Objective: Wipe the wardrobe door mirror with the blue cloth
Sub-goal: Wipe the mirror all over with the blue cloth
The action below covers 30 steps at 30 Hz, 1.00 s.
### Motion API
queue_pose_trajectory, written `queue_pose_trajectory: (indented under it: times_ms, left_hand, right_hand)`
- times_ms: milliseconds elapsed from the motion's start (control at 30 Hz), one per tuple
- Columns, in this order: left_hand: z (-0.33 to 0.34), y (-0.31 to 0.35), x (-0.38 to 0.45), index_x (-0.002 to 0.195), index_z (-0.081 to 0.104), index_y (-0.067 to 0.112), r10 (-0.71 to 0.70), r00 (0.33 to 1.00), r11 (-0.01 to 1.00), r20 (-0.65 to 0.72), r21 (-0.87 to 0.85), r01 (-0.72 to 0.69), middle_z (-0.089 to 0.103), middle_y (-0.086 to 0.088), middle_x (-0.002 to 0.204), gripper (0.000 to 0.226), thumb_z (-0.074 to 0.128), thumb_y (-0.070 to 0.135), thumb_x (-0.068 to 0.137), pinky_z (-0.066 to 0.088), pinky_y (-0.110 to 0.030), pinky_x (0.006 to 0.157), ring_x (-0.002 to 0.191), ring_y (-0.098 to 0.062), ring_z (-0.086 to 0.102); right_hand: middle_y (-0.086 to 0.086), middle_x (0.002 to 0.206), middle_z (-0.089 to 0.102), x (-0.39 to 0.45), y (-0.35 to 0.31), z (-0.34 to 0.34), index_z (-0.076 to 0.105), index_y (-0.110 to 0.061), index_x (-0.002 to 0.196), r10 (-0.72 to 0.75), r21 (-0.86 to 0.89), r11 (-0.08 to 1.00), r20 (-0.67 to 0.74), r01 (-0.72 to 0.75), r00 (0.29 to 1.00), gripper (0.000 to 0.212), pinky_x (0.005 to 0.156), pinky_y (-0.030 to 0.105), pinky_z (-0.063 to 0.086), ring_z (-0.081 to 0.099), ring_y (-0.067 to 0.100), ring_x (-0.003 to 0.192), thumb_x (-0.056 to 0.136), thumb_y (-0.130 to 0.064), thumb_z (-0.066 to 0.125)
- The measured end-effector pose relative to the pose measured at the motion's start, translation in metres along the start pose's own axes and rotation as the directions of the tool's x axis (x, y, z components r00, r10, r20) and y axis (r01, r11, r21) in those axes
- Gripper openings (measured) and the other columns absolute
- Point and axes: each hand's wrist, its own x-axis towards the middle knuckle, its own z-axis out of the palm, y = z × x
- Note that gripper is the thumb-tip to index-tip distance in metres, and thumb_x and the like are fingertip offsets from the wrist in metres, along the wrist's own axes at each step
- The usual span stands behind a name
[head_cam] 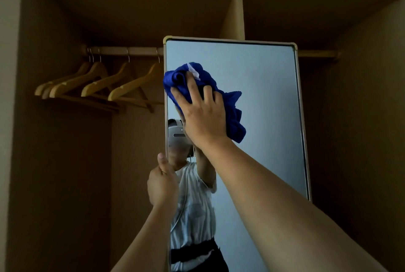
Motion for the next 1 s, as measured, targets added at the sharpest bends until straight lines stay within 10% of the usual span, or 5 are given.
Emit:
queue_pose_trajectory:
  times_ms: [900, 1000]
  left_hand:
    - [0.006, -0.008, 0.01, 0.057, 0.049, 0.014, -0.048, 0.999, 0.997, -0.008, 0.053, 0.049, 0.052, -0.006, 0.054, 0.069, 0.014, 0.061, 0.092, 0.036, -0.03, 0.051, 0.052, -0.024, 0.05]
    - [0.003, -0.004, 0.006, 0.058, 0.05, 0.012, -0.038, 0.999, 0.999, -0.01, 0.02, 0.039, 0.055, -0.008, 0.059, 0.065, 0.019, 0.054, 0.096, 0.039, -0.033, 0.056, 0.058, -0.026, 0.052]
  right_hand:
    - [0.007, 0.138, 0.054, -0.069, 0.016, -0.002, 0.057, -0.032, 0.132, -0.322, 0.009, 0.946, -0.112, 0.325, 0.94, 0.054, 0.075, 0.039, 0.047, 0.059, 0.03, 0.087, 0.097, -0.017, 0.018]
    - [0.006, 0.138, 0.054, -0.054, 0.035, 0.001, 0.055, -0.034, 0.132, -0.281, -0.04, 0.96, -0.096, 0.278, 0.955, 0.042, 0.078, 0.039, 0.047, 0.059, 0.029, 0.089, 0.095, -0.019, 0.044]
